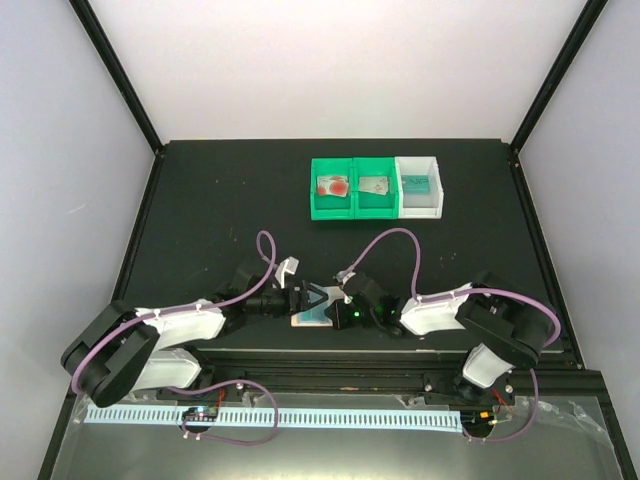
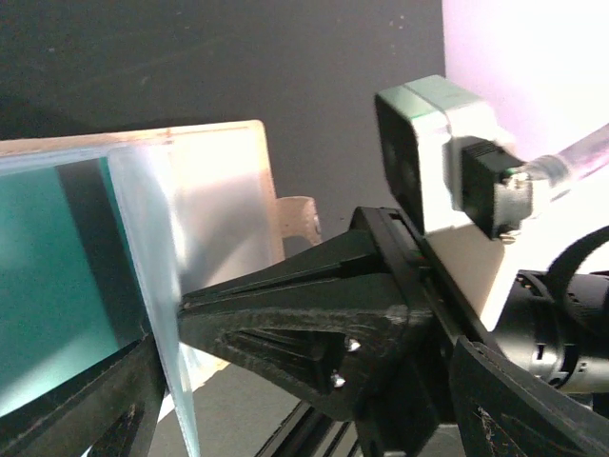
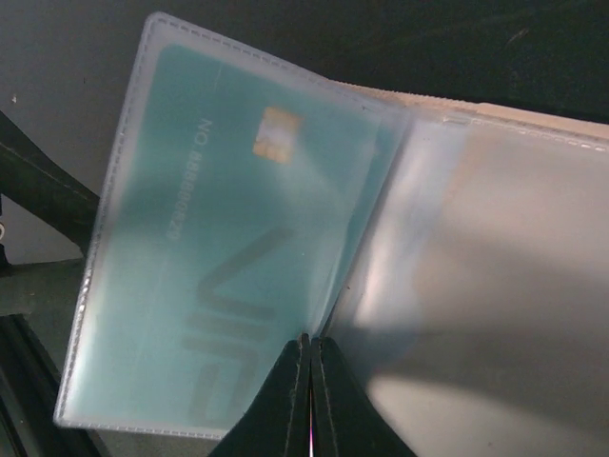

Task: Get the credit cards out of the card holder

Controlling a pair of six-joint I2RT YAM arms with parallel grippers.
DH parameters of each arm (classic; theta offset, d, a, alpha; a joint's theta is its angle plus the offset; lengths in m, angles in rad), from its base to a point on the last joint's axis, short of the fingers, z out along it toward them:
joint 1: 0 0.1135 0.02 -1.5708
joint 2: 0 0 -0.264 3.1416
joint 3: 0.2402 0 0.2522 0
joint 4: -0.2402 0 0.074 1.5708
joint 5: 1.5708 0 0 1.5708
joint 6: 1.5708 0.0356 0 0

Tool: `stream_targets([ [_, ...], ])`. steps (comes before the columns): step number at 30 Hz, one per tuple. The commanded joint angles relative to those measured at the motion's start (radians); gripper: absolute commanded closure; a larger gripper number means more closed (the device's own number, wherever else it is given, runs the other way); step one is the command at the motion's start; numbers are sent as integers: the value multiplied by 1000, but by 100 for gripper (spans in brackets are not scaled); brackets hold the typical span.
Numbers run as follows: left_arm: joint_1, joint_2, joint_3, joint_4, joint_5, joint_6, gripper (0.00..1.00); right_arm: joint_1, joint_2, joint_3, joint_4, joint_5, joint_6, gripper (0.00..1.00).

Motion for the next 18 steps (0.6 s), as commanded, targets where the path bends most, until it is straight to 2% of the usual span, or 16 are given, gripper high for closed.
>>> stream_targets([
  [1,-9,14,16,126,45,-42,17,-3,11,-33,-17,8,4,95],
  [4,-24,22,13,165,50,-66,18,-4,-9,-63,33,25,12,94],
  [10,-50,93,35,185,44,-76,18,-3,-78,-151,147,75,52,85],
  [13,-65,128,54,199,51,-82,20,-3,-104,-155,130,92,61,80],
  [18,-88,133,88,190,35,-66,21,-3,-168,-192,120,127,74,80],
])
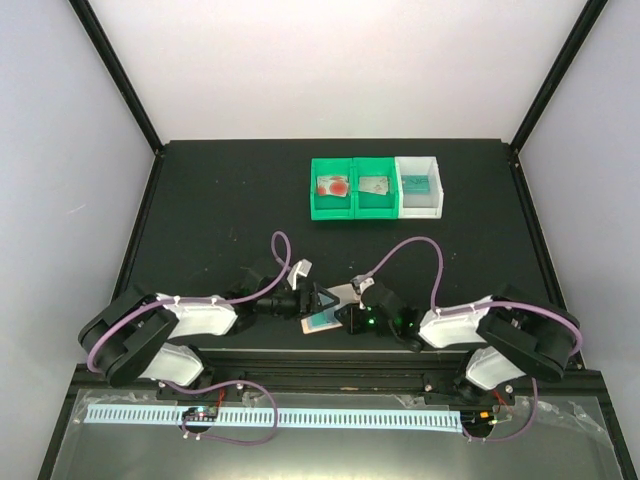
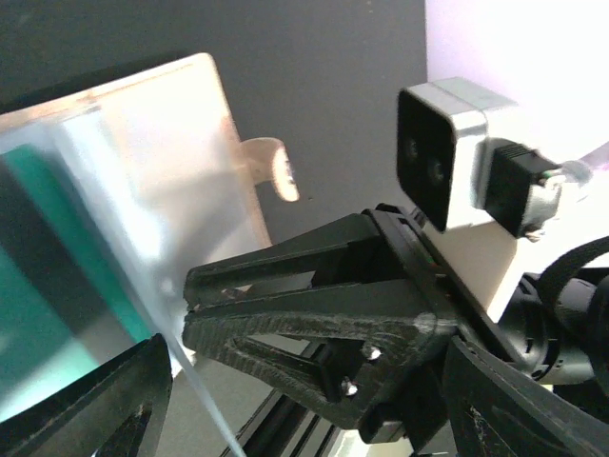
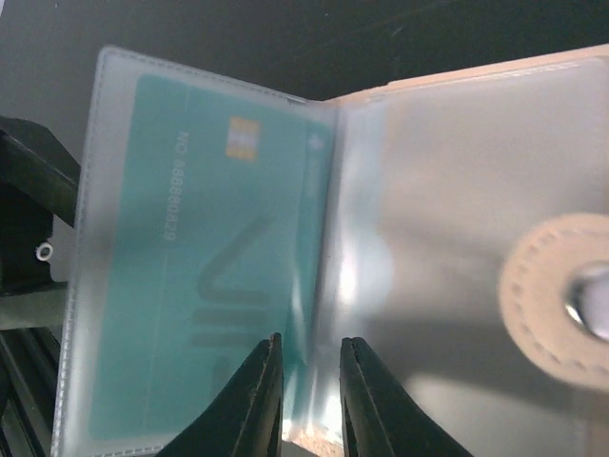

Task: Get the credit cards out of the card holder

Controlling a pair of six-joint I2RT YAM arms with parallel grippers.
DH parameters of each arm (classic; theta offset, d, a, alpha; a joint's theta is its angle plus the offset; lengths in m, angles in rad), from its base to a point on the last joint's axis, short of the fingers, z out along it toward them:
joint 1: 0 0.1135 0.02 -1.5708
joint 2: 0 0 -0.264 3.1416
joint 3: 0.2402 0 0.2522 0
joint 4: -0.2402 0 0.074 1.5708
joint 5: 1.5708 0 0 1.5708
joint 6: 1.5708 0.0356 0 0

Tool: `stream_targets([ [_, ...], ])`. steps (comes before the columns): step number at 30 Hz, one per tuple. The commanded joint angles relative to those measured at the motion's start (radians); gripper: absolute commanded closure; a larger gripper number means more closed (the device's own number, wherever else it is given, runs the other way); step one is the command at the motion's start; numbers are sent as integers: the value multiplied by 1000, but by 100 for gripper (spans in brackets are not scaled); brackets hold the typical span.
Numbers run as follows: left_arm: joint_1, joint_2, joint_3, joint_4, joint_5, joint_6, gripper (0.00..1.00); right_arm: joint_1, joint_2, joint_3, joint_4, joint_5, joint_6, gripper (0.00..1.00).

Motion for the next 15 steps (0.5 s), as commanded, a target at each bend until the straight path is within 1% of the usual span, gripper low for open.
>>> stream_targets([
  [1,-21,1,69,36,2,18,21,-4,-63,-35,-13,77,15,80],
  [5,-25,21,94,41,6,22,23,-3,-143,-55,-56,121,23,80],
  [9,-29,56,110,58,4,23,23,-4,-263,-40,-221,225,-2,79],
  [12,-31,93,116,88,9,21,24,-6,-372,-26,-355,316,-24,75],
  [15,-31,122,132,86,22,41,25,-8,-458,-16,-436,349,-48,73],
])
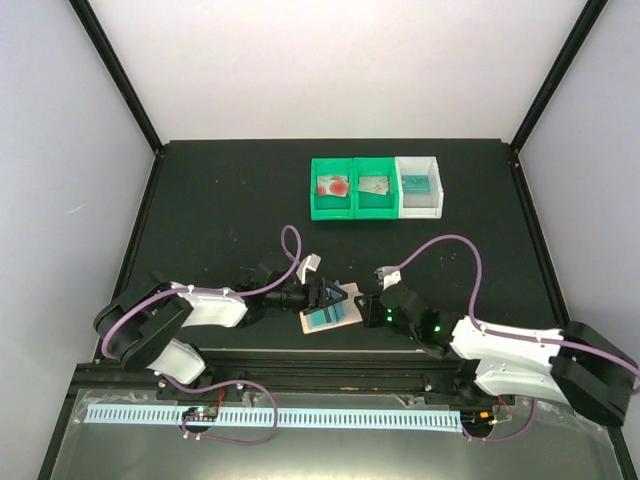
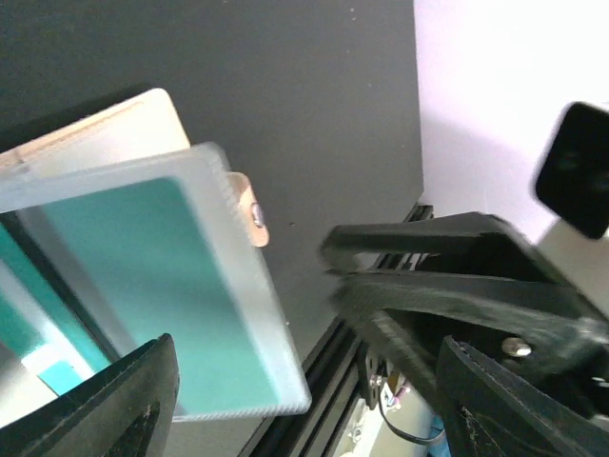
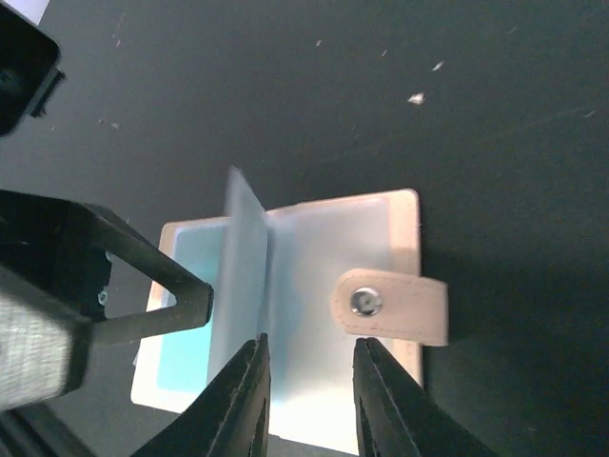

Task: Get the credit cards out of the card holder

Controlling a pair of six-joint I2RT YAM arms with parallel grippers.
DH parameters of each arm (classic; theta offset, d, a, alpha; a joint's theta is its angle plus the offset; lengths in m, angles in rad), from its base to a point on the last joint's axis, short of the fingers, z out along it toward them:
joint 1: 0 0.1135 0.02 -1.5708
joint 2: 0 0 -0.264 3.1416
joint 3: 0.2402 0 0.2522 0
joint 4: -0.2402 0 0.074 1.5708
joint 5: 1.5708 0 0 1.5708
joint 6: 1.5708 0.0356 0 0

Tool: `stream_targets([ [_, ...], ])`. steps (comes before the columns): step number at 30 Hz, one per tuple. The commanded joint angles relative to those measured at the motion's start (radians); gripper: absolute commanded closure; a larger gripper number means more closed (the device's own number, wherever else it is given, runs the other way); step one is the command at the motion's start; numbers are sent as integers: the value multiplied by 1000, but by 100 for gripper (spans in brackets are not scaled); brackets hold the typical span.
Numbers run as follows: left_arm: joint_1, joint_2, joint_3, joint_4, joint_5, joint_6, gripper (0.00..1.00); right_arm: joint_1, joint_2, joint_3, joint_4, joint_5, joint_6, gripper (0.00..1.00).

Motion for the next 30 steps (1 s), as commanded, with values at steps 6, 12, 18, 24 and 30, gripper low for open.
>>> stream_targets([
  [6,-3,26,62,-11,8,81,26,-6,-132,40,-177,88,-88,64],
  [12,20,-37,43,-161,-71,127,30,-35,-25,117,-176,18,-184,53],
  [18,53,-76,-7,-201,-99,131,33,-80,155,203,-172,-44,-256,47],
  [24,77,-107,-32,-255,-125,150,36,-114,277,243,-178,-117,-266,42],
  [30,101,-185,-30,-370,-185,195,38,-113,325,210,-167,-146,-231,61],
])
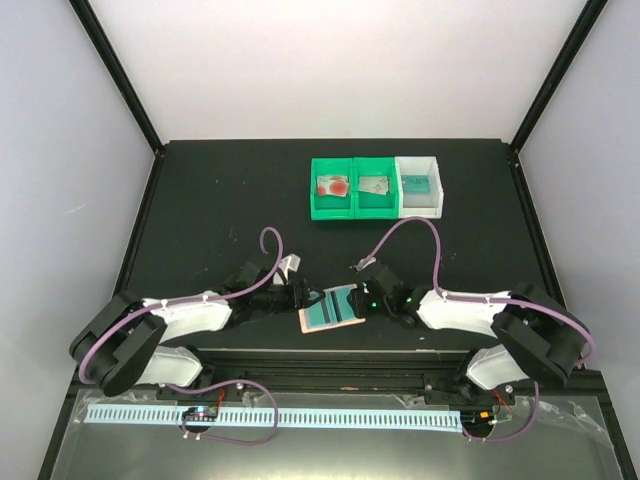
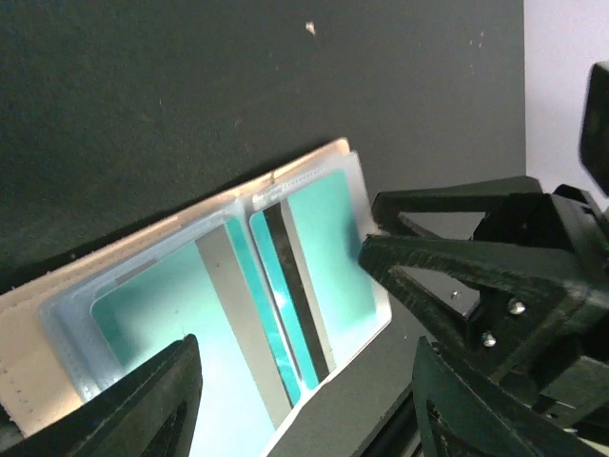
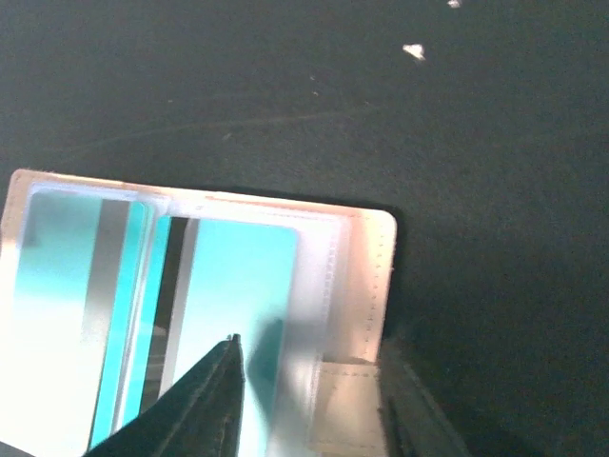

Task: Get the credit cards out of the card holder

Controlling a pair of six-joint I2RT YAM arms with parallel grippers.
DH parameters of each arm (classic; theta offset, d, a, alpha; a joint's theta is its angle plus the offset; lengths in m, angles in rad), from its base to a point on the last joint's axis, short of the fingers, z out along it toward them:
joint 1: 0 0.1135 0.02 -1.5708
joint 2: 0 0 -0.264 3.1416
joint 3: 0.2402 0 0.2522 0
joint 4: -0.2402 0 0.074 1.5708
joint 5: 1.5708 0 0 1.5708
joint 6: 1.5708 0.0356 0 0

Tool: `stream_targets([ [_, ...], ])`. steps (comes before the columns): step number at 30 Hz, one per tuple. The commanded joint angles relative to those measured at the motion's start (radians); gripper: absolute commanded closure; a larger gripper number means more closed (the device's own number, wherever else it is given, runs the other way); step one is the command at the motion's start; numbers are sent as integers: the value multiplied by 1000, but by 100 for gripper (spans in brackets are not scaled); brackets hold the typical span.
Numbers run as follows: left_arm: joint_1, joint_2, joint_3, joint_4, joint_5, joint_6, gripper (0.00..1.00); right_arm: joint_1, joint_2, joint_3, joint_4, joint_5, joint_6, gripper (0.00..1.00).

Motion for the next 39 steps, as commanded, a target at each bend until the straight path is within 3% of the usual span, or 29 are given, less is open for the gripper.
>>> stream_targets([
  [1,17,-84,6,-102,-67,60,39,-3,25,-23,21,-64,27,65],
  [4,20,-120,1,-134,-79,70,40,0,50,-49,67,-111,65,75],
  [11,4,-96,-59,-33,-39,15,43,33,90,-68,110,-130,133,83],
  [24,-28,47,-63,56,-50,-48,49,77,120,-84,145,-126,191,87],
  [33,-31,56,-52,45,-58,-54,51,80,117,-89,151,-115,183,89],
  [39,-31,7,-37,-36,-98,-17,51,80,32,-47,47,-80,144,87],
])
